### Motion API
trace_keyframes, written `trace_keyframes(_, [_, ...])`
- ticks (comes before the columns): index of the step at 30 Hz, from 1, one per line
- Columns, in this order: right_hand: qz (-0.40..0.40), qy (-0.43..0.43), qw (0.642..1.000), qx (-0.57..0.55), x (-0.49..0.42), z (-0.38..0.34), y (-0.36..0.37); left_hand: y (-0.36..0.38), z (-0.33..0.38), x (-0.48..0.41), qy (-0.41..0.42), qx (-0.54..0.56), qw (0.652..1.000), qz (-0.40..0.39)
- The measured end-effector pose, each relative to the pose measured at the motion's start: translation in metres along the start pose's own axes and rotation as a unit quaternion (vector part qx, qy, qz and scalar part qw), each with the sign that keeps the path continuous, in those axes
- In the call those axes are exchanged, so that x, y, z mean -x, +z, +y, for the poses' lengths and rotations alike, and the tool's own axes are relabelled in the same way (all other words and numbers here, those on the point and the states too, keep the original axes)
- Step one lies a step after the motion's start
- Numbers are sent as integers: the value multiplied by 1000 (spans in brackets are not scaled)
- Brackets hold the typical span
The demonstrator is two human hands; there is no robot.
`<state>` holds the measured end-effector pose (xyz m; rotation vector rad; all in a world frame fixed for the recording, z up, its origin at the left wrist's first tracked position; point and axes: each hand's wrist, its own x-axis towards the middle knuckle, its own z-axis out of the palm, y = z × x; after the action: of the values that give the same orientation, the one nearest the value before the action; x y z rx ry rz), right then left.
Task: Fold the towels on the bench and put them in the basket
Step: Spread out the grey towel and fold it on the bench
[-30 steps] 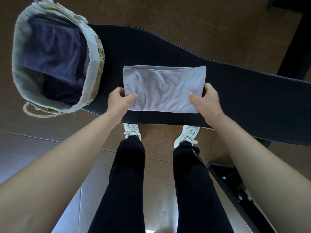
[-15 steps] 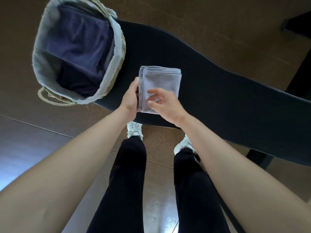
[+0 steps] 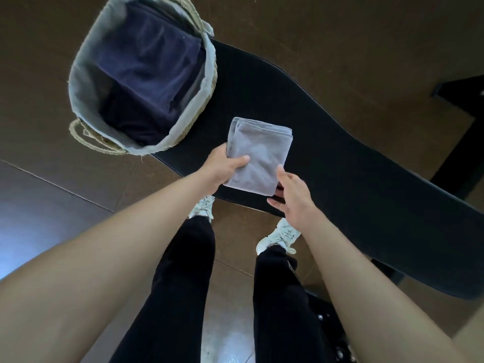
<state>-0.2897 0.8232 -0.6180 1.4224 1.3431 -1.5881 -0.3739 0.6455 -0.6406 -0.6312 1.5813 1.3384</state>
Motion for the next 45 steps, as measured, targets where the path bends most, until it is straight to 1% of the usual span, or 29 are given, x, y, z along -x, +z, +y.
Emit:
trace_keyframes(2, [-50,36,998,-31,10,1,0,-3,1,14,0,29,999,-27])
trace_keyframes(4, [-117,43,990,-70,21,3,0,-8,1,30,-9,77,996,-54])
trace_keyframes(6, [-177,47,975,-129,32,2,3,-14,2,48,-23,126,989,-72])
trace_keyframes(8, [-202,44,964,-168,44,-8,12,-24,2,64,-26,153,985,-73])
trace_keyframes(9, [-206,36,964,-162,50,-15,18,-29,3,73,-21,162,984,-65])
trace_keyframes(11, [-207,-4,972,-111,60,-31,34,-41,8,89,2,169,985,-25])
trace_keyframes(13, [-200,-70,976,-50,66,-52,55,-57,16,102,47,158,985,43])
trace_keyframes(15, [-190,-146,971,11,74,-76,79,-77,24,112,96,136,979,119])
trace_keyframes(17, [-190,-209,956,75,81,-100,106,-97,31,119,140,112,967,183])
trace_keyframes(19, [-197,-264,933,146,81,-123,134,-115,36,122,167,105,951,240])
trace_keyframes(21, [-196,-307,905,221,77,-142,163,-133,39,121,182,124,935,279])
trace_keyframes(23, [-186,-337,877,288,74,-159,190,-148,40,116,181,130,923,315])
trace_keyframes(25, [-171,-366,848,343,70,-176,211,-159,42,111,173,135,917,333])
trace_keyframes(28, [-130,-410,810,398,67,-199,232,-165,51,104,178,126,916,337])
trace_keyframes(31, [-75,-446,787,420,65,-217,238,-164,67,91,187,123,915,337])
trace_keyframes(34, [-3,-489,751,444,57,-223,235,-162,82,74,170,128,928,307])
trace_keyframes(35, [23,-494,730,471,51,-223,233,-164,84,66,154,108,937,293])
trace_keyframes(37, [76,-492,672,547,38,-215,227,-165,83,56,88,37,957,275])
trace_keyframes(38, [95,-501,643,571,33,-208,224,-165,80,53,57,-1,958,280])
trace_keyframes(39, [107,-524,614,581,31,-201,221,-165,78,53,47,-40,951,304])
trace_keyframes(40, [113,-553,588,579,29,-195,219,-165,77,57,67,-85,934,341])
trace_keyframes(41, [113,-578,568,575,27,-189,218,-165,76,61,118,-140,906,383])
trace_keyframes(42, [104,-595,554,573,25,-183,218,-167,76,63,189,-201,867,415])
trace_keyframes(43, [90,-597,549,578,24,-178,220,-169,77,62,260,-267,823,428])
trace_keyframes(44, [77,-585,553,588,22,-174,221,-172,79,58,323,-326,784,419])
trace_keyframes(45, [68,-563,563,601,21,-171,223,-176,83,51,374,-373,757,384])
